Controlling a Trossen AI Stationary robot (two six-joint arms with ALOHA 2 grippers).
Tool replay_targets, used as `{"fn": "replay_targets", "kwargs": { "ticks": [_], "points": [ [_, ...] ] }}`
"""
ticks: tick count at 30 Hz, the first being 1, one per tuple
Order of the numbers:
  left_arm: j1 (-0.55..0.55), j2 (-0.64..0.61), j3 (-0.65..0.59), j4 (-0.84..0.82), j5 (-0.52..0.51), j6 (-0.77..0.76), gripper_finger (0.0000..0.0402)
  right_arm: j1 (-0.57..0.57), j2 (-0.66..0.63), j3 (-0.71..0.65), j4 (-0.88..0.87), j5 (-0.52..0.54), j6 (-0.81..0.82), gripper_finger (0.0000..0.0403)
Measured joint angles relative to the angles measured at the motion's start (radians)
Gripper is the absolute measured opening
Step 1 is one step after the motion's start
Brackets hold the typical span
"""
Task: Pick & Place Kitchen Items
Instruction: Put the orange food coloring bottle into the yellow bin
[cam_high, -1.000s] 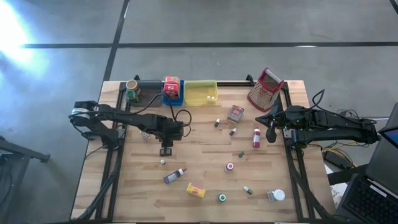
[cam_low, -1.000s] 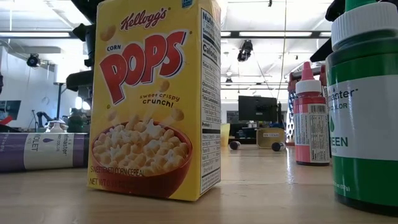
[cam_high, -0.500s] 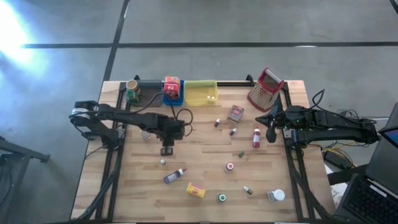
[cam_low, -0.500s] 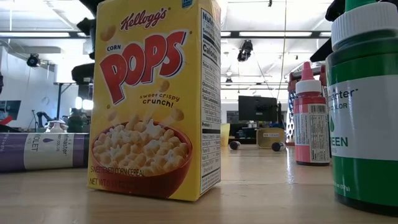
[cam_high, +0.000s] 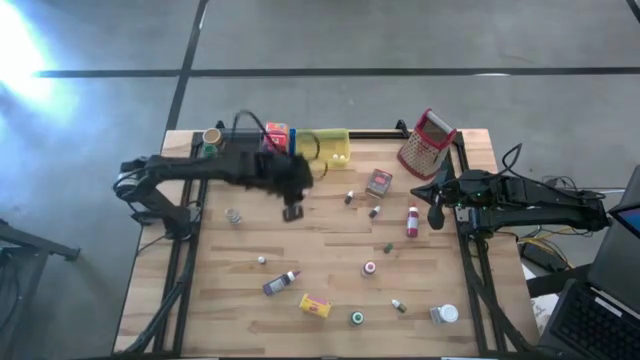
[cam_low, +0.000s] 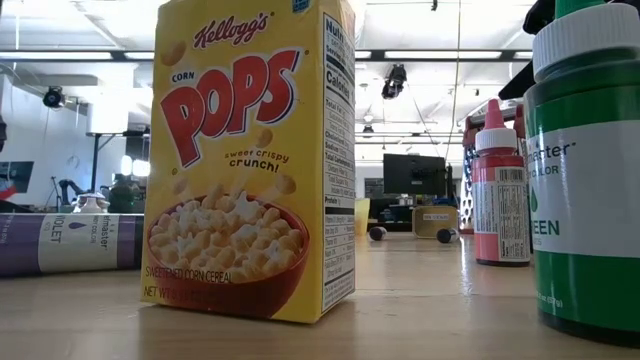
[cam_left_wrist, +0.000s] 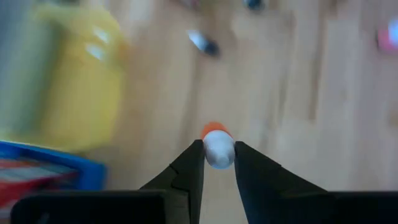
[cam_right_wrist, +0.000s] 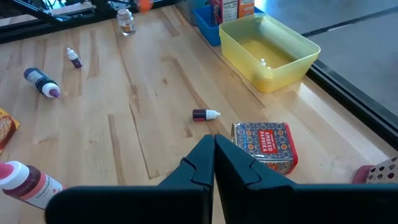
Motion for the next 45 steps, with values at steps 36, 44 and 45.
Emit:
{"fn": "replay_targets", "kwargs": {
  "ticks": [36,44,45],
  "points": [
    [0.518,0.634,0.946,-0.437,0.082,-0.181,0.0087,0.0,0.0,0.0,0.0,0.0,0.0,0.0008],
    [0.53,0.675,0.945,-0.395,0.082,-0.19,0.0087,0.0,0.0,0.0,0.0,0.0,0.0,0.0008],
    [0.53,0.68,0.945,-0.39,0.082,-0.19,0.0087,0.0,0.0,0.0,0.0,0.0,0.0,0.0008]
  ]
}}
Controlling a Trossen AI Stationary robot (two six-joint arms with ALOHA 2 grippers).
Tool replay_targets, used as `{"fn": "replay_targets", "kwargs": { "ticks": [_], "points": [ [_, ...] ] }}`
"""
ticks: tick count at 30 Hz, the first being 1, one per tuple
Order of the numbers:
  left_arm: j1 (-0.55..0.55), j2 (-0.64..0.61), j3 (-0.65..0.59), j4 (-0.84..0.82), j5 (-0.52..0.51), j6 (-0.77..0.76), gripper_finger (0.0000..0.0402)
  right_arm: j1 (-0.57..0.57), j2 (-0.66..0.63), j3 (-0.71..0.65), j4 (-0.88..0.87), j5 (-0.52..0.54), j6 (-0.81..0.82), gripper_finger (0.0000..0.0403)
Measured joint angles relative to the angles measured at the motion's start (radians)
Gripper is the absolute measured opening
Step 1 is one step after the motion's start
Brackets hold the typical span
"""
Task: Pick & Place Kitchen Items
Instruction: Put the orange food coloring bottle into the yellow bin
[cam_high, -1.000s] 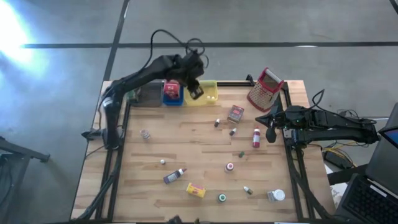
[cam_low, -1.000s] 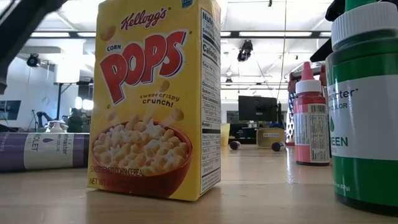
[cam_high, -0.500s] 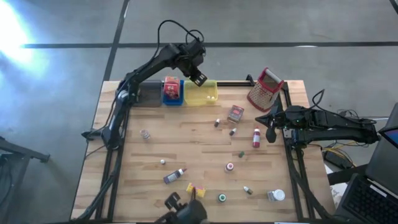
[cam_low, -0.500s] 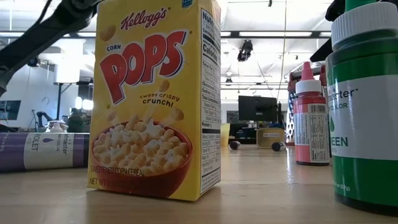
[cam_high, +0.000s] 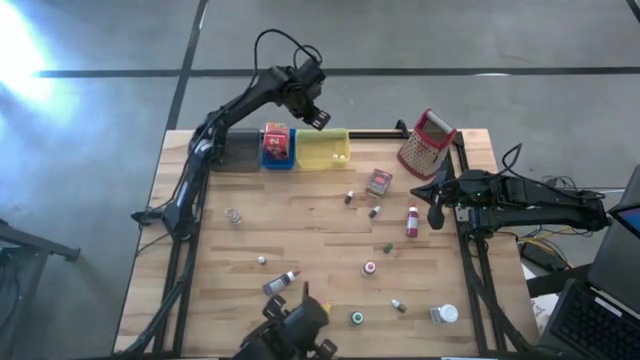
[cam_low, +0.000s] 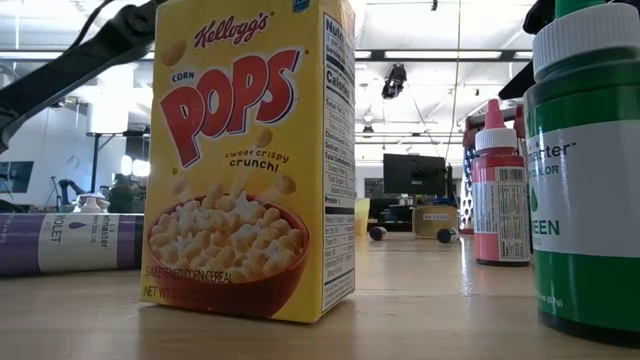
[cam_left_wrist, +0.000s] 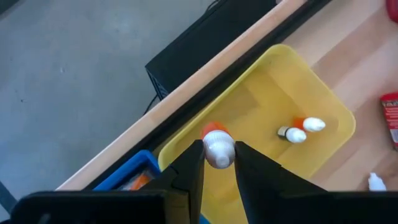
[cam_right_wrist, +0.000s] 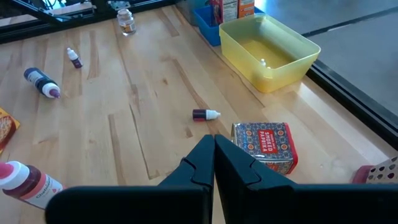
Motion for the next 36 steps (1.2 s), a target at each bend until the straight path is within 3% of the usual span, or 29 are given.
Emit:
{"fn": "replay_targets", "kwargs": {
  "ticks": [11,36],
  "points": [
    [0.001,0.029,-0.025,-0.017,-0.004,0.028,0.0087,0.0,0.0,0.0,0.0,0.0,0.0,0.0008],
    [0.032,0.026,-0.306,0.16,-0.005,0.023,0.0087,0.0,0.0,0.0,0.0,0.0,0.0,0.0008]
  ]
}}
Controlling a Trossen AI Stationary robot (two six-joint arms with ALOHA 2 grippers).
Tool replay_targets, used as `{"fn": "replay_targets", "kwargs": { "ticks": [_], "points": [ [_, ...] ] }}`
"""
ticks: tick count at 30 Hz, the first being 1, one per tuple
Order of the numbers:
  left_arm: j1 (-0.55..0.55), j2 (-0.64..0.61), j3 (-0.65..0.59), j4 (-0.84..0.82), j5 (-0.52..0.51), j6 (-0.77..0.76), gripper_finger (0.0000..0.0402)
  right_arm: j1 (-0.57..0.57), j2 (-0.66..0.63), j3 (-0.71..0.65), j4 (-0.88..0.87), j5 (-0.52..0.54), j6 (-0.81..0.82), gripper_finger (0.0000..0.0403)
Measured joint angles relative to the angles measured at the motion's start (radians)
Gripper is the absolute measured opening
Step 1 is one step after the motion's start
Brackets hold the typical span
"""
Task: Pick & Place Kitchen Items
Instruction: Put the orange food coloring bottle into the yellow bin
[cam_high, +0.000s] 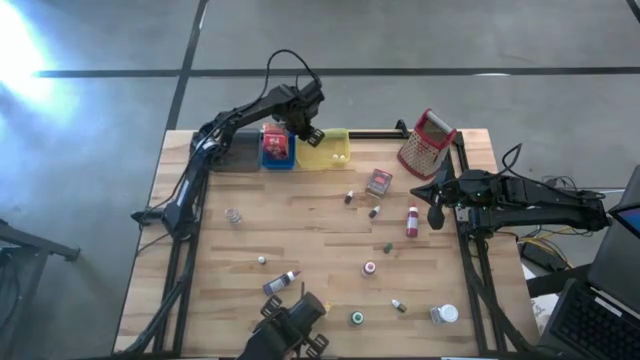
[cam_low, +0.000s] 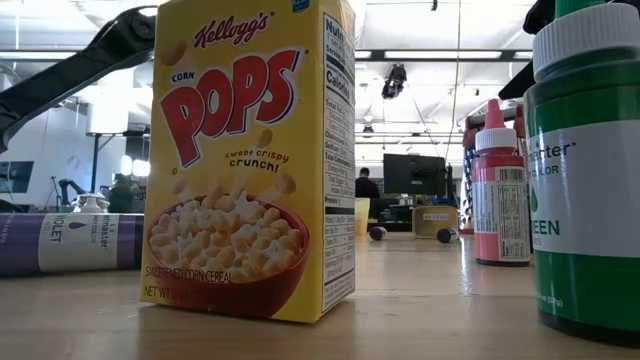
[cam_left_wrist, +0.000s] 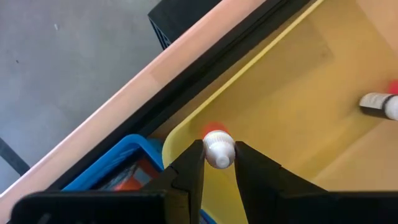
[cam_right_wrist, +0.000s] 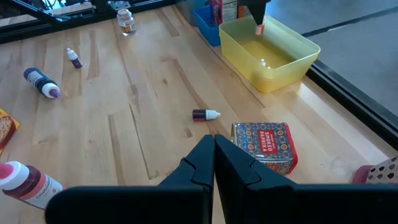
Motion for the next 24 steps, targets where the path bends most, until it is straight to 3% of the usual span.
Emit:
{"fn": "replay_targets", "kwargs": {
  "ticks": [24],
  "points": [
    [0.004,-0.003,-0.116,0.134,0.0,-0.026,0.0087,0.001,0.0,0.0,0.0,0.0,0.0,0.0008]
  ]
}}
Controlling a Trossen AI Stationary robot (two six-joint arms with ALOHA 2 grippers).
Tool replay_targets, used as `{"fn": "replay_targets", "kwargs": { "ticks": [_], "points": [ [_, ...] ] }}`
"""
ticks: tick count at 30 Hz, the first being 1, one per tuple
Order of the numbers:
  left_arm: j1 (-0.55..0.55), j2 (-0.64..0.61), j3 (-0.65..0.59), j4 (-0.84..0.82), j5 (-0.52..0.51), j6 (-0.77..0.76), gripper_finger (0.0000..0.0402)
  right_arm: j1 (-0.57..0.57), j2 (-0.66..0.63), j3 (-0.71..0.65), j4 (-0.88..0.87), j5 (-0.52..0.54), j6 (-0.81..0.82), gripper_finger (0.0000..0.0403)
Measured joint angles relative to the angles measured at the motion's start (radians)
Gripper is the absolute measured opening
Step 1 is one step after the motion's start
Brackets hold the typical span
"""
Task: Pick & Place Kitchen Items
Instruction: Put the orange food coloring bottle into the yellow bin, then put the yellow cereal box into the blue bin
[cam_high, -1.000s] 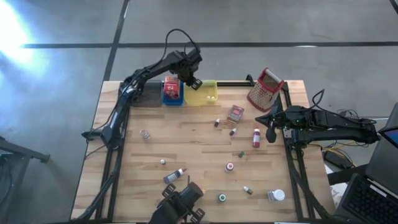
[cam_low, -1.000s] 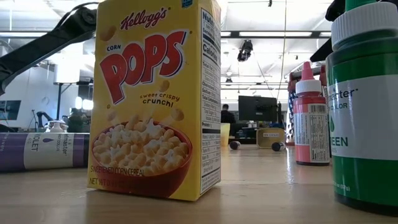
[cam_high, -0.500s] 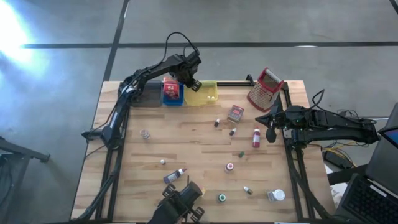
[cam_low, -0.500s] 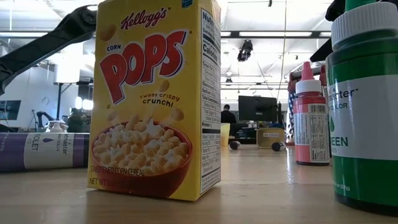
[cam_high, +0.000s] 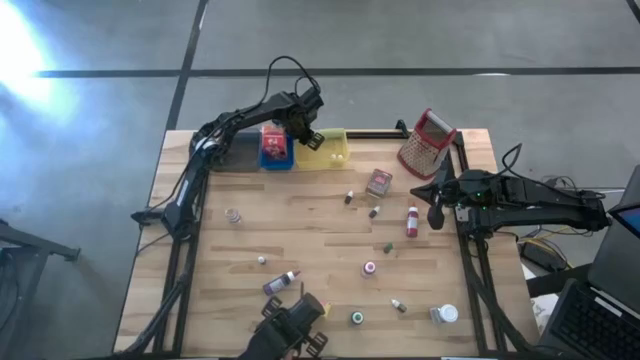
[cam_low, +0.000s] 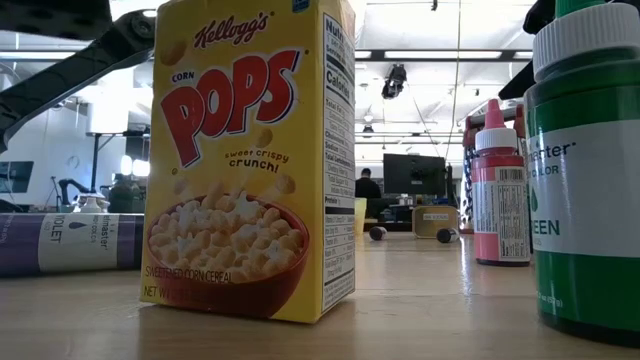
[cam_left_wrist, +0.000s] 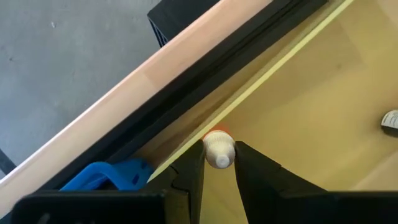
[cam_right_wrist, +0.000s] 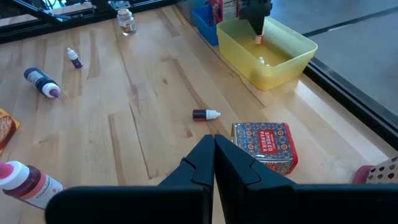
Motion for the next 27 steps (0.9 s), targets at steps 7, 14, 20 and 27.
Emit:
{"fn": "replay_targets", "kwargs": {
  "ticks": [7,14,20,27],
  "points": [
    [0.0,0.0,-0.003,0.012,0.0,0.008,0.0087,0.0,0.0,0.0,0.0,0.0,0.0,0.0008],
    [0.0,0.0,-0.003,0.011,0.001,0.009,0.0092,0.0,0.0,0.0,0.0,0.0,0.0,0.0008],
    [0.0,0.0,-0.003,0.011,0.004,0.017,0.0117,0.0,0.0,0.0,0.0,0.0,0.0,0.0008],
    [0.001,0.0,0.058,-0.079,0.014,0.032,0.0137,0.0,0.0,0.0,0.0,0.0,0.0,0.0008]
  ]
}}
